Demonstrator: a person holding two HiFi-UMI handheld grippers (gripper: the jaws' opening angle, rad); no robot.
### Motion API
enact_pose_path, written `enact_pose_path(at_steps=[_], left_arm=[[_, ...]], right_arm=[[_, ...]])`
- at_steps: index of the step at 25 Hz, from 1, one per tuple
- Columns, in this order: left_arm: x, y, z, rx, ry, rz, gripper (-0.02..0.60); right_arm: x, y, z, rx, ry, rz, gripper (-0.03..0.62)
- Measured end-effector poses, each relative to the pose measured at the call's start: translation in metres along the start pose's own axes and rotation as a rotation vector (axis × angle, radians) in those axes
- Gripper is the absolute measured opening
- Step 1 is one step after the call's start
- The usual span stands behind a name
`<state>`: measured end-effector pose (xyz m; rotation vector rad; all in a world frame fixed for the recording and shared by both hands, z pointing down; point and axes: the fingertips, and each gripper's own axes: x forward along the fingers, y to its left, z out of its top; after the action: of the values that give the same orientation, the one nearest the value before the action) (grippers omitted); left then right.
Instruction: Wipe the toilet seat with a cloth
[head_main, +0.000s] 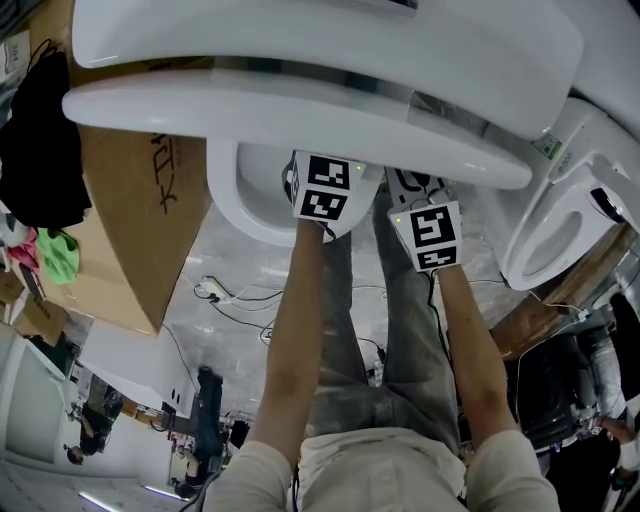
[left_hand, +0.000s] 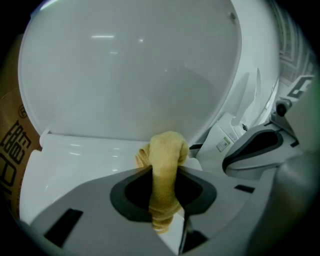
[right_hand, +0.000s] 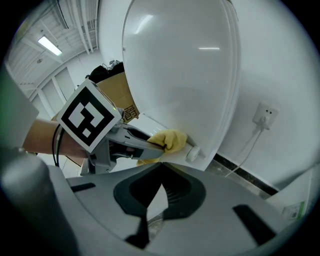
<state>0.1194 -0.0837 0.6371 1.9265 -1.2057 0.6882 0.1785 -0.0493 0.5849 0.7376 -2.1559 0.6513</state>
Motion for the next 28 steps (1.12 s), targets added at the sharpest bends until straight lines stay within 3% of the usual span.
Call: enact_pose_path(at_steps=[5,16,28], left_arm=[[-0.002,0.009,-0.012,-0.026,0.030,-0.018,0.117],[-0.015,0.041,0.009,0.012,-0.013,0.004,0.117],[-0.029,0.077,0.008,-0.015,-0.016,0.038,0.115]], right_arm=[[0.003,0.003,0.005,0.003,-0.006,-0.005,0.008],[0.013,0.017,0.023,0.003,-0.035,-0.008,0.008],[0.022,0.034,0.037,-0.020,-0.037,0.003,0.008]])
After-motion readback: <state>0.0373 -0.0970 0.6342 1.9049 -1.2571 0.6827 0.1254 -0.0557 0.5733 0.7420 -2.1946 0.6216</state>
